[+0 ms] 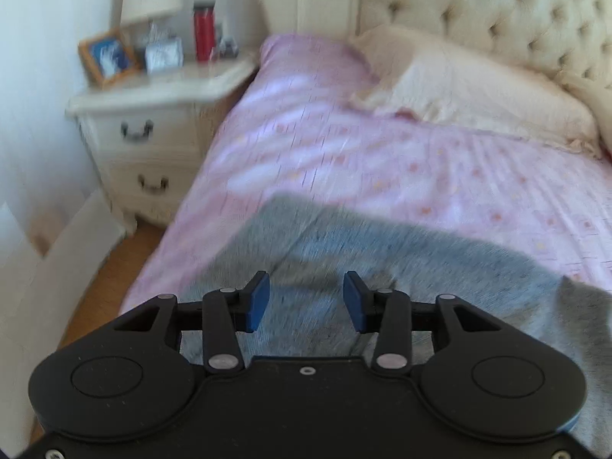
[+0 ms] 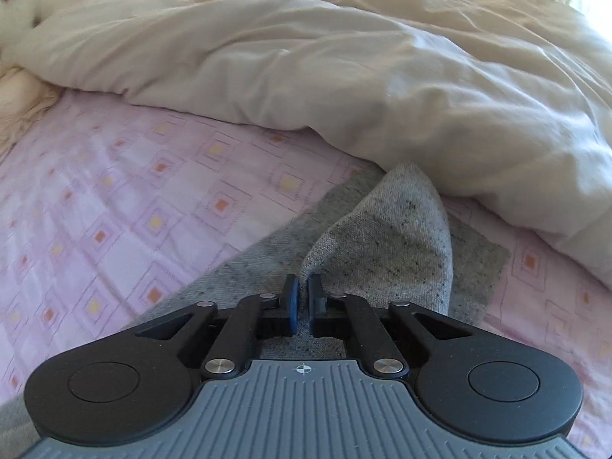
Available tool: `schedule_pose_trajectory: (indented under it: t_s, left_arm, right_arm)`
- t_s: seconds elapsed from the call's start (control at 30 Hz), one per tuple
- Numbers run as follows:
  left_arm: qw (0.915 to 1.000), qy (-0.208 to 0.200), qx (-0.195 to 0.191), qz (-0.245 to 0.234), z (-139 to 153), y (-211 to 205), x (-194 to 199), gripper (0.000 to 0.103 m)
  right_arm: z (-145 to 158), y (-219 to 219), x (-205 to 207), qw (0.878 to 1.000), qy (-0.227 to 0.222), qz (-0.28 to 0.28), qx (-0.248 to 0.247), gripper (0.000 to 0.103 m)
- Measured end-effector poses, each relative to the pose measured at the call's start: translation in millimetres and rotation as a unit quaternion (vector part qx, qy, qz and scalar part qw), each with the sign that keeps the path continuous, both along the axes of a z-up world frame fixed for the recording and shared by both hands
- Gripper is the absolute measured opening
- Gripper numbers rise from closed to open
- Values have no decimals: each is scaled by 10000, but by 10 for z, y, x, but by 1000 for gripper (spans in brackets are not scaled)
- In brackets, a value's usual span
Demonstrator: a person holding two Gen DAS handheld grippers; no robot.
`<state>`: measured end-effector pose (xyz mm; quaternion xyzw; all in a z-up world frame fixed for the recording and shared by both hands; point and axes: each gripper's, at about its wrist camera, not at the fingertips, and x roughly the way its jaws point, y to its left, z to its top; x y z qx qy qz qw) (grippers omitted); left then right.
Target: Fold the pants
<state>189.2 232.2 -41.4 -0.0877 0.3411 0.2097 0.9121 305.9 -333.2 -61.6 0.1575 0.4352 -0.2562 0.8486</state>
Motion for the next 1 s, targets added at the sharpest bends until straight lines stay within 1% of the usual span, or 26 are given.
schedule_pose_trajectory:
  t_s: [0.07, 0.13, 0.2, 0.23, 0.27, 0.3, 0.33, 0.37, 0.4, 0.43, 0.47, 0.53, 0.6, 0.67, 0.7, 0.73, 0.77, 0.8, 0.87, 0.93, 1.0]
  left_arm:
    - [9986, -269, 311, -330, 156, -127, -109, 51]
    - [9939, -423, 525, -867, 261, -301, -174, 51]
    - [9857, -526, 659, -1458, 326, -516, -188, 51]
    - [9792, -494, 741, -1824, 348, -645, -172, 51]
    - [9701, -439, 829, -2239, 369, -789, -153, 52]
    - [9577, -390, 922, -2697, 393, -944, -135, 53]
    - [9436, -393, 1003, -3130, 420, -1085, -115, 56]
    - [9297, -398, 1072, -3500, 451, -1222, -90, 57]
    - [9182, -404, 1137, -3774, 485, -1354, -54, 57]
    - [9096, -431, 1171, -3963, 522, -1465, -1, 57]
    - [9037, -455, 1144, -4101, 558, -1555, 76, 57]
    - [8935, -445, 963, -4363, 597, -1708, 260, 58]
    - [8798, -246, 888, -4664, 556, -1836, 458, 57]
    - [8603, 8, 919, -5015, 470, -1998, 555, 57]
    - [8515, 112, 949, -5156, 408, -2068, 567, 57]
    - [8445, 215, 956, -5265, 359, -2105, 589, 57]
    - [8389, 312, 932, -5353, 310, -2145, 611, 57]
    - [8358, 403, 902, -5401, 251, -2185, 615, 57]
    - [8327, 550, 918, -5432, 170, -2228, 639, 57]
    - [8322, 683, 1035, -5404, 107, -2261, 660, 57]
    - [8300, 826, 1147, -5396, 34, -2291, 703, 57]
  right_arm:
    - [61, -32, -38, 9999, -136, 77, 32, 5]
    - [140, -71, -70, 9995, -265, 143, 112, 5]
    - [227, -100, -125, 9988, -415, 171, 217, 5]
    - [265, -118, -144, 9982, -506, 186, 274, 5]
    - [301, -144, -160, 9974, -601, 185, 339, 5]
    - [343, -175, -181, 9966, -699, 177, 407, 5]
    - [372, -205, -185, 9957, -780, 189, 459, 5]
    - [389, -233, -186, 9950, -850, 195, 496, 5]
    - [407, -258, -182, 9944, -888, 204, 539, 5]
    - [406, -280, -175, 9940, -905, 216, 580, 5]
    - [411, -295, -178, 9937, -924, 209, 603, 5]
    - [414, -330, -193, 9924, -1001, 178, 697, 5]
    - [412, -378, -201, 9912, -1056, 132, 787, 5]
    - [417, -407, -226, 9905, -1106, 106, 813, 5]
    - [417, -419, -236, 9903, -1122, 119, 814, 5]
    - [416, -430, -244, 9902, -1129, 126, 815, 5]
    - [412, -442, -252, 9900, -1134, 140, 823, 5]
    - [408, -448, -263, 9899, -1133, 158, 835, 5]
    - [395, -463, -282, 9896, -1144, 166, 857, 5]
    - [389, -473, -299, 9894, -1160, 171, 856, 5]
    - [384, -476, -309, 9894, -1174, 169, 842, 5]
